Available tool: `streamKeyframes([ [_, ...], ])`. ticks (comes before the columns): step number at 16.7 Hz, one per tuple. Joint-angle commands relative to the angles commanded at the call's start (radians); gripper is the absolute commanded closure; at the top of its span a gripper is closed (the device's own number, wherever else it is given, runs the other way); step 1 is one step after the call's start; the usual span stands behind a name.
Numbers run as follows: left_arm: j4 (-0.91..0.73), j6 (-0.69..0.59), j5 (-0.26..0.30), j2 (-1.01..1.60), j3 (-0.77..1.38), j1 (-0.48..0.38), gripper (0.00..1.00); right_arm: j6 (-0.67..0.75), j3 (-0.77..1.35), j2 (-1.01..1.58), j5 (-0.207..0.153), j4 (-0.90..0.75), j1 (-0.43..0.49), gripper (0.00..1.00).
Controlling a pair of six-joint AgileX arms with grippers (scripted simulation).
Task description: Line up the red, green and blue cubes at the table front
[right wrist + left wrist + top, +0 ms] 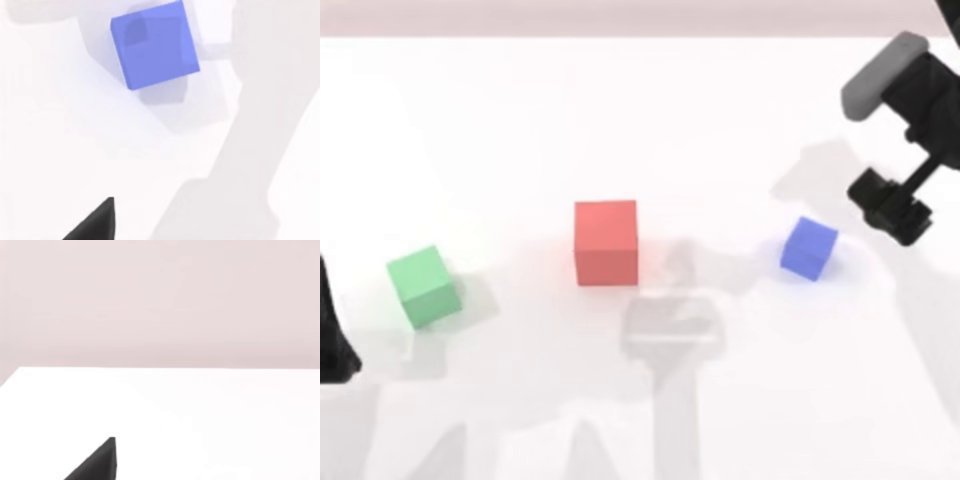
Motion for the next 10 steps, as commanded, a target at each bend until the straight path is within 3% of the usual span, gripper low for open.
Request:
streamKeyframes([
  [6,0.0,0.0,0.0,0.0,0.0,0.0,0.0,-0.125,0.369,0.403,-0.002,-0.23,0.075,0.0],
  [10,0.0,0.0,0.0,0.0,0.0,0.0,0.0,-0.158,0.475,0.509,-0.003,-0.284,0.094,0.0],
])
